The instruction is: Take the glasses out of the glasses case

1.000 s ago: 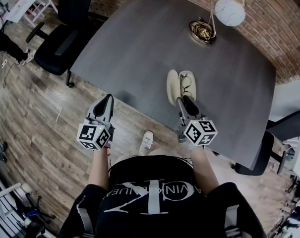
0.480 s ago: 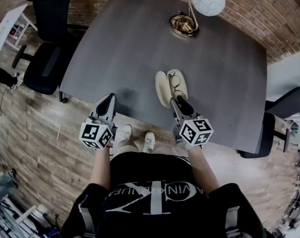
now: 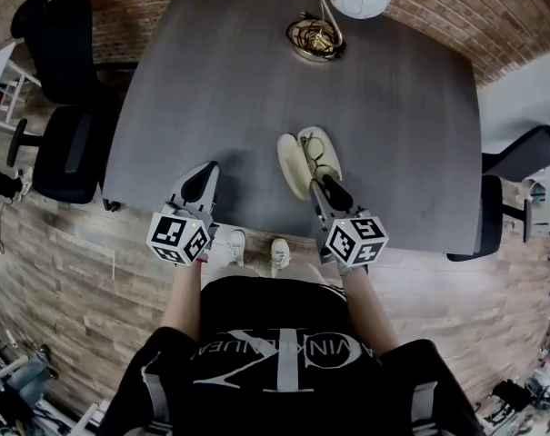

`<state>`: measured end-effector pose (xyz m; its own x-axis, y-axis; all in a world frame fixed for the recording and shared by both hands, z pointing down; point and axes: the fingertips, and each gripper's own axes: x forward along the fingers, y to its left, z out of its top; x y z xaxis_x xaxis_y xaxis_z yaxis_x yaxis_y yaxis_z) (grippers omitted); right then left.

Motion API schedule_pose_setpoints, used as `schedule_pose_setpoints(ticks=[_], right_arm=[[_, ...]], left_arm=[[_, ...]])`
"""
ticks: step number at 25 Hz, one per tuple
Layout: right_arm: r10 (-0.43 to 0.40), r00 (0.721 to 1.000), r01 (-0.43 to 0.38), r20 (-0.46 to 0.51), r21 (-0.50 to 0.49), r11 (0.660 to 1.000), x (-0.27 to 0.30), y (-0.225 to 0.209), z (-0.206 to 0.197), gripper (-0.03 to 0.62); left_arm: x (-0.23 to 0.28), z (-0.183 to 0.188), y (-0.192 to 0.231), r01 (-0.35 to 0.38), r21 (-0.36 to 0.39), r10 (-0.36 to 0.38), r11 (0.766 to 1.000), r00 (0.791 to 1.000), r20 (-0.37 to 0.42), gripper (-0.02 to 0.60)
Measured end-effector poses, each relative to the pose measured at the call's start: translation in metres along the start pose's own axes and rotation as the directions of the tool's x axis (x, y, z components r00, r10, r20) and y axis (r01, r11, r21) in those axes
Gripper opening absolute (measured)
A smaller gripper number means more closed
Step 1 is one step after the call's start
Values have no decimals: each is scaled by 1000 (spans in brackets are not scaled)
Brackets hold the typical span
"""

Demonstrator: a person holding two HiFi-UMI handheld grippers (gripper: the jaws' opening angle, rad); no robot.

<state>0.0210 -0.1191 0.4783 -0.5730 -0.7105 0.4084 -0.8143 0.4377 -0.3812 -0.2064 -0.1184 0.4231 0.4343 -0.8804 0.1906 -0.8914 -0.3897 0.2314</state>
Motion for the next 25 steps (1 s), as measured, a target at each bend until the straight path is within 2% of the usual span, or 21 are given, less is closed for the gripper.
schedule_pose_setpoints(ticks=[7, 16, 25], right_arm=[[-64, 998, 64, -27, 2, 998, 6, -1, 2, 118], [-136, 984, 133, -118, -38, 990, 22, -7, -3, 118], [-218, 946, 189, -238, -140, 972, 39, -15, -22, 118]], left_arm=[[26, 7, -2, 84, 9, -84, 996, 996, -10, 15], [52, 4, -8, 159, 8, -158, 987, 987, -31, 15], [59, -10, -11, 184, 14, -183, 983, 981, -70, 15]])
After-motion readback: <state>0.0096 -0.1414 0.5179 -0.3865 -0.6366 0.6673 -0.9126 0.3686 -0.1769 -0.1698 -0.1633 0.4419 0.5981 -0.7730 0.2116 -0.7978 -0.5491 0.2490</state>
